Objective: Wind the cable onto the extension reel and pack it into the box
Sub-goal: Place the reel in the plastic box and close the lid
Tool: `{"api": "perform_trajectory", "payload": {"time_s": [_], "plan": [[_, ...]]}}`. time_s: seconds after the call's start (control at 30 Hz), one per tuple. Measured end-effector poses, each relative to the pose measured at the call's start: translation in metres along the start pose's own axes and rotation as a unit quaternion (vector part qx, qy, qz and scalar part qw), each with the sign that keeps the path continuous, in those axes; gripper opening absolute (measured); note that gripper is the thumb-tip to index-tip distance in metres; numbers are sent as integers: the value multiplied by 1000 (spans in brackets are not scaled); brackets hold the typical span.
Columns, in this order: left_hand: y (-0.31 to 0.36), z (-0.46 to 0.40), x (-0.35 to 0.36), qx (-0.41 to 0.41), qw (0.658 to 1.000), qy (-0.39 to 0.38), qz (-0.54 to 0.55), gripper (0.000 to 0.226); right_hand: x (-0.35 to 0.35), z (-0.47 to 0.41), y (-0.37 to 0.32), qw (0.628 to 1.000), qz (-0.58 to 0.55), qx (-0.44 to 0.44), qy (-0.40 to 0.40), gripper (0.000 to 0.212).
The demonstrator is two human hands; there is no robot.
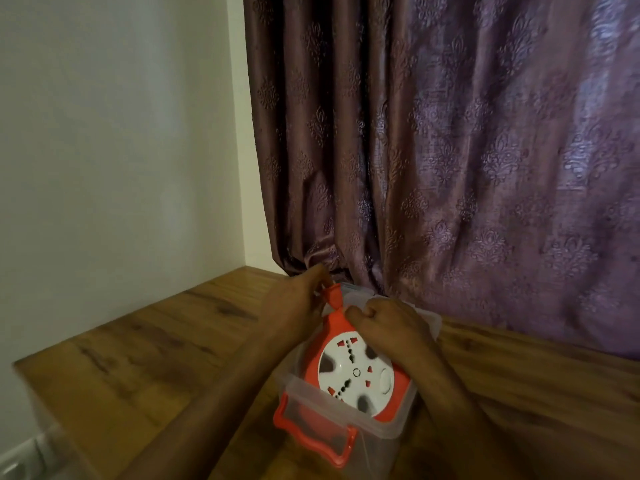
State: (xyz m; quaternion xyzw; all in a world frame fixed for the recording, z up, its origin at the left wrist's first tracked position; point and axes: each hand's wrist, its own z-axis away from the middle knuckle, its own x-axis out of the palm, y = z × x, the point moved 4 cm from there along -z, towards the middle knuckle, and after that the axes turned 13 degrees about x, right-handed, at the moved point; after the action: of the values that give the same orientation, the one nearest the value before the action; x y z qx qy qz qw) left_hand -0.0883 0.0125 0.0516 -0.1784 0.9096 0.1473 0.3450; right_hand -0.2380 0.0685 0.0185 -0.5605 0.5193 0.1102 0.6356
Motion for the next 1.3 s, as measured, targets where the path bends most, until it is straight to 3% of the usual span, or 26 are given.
{"api": "perform_trajectory", "payload": {"time_s": [0.13, 0.23, 0.37, 0.57, 0.73, 1.0, 1.17, 1.3], "plan": [[11, -22, 8, 18, 999, -24, 18, 24, -4, 1, -1, 999, -32, 7, 25, 46], [13, -26, 19, -6, 999, -22, 30, 17, -1, 3, -1, 999, -39, -20, -28, 35], [6, -22, 29, -27, 998, -39, 48, 25, -1, 0, 4, 992, -111, -37, -54, 20], [3, -24, 26, -17, 991, -35, 127, 29, -4, 1, -2, 976, -216, -44, 1, 21], [-1, -29, 23, -11, 981, -30, 190, 16, -8, 3, -5, 951, -301, -57, 49, 21], [2, -44, 21, 34, 994, 75, 70, 28, -11, 2, -1, 928, -368, -47, 23, 20], [-2, -63, 27, 53, 997, 27, 57, 31, -16, 2, 9, 864, -482, 17, 147, 15], [11, -75, 39, 126, 991, -38, -8, 28, -16, 5, 8, 856, -486, 15, 177, 19]]}}
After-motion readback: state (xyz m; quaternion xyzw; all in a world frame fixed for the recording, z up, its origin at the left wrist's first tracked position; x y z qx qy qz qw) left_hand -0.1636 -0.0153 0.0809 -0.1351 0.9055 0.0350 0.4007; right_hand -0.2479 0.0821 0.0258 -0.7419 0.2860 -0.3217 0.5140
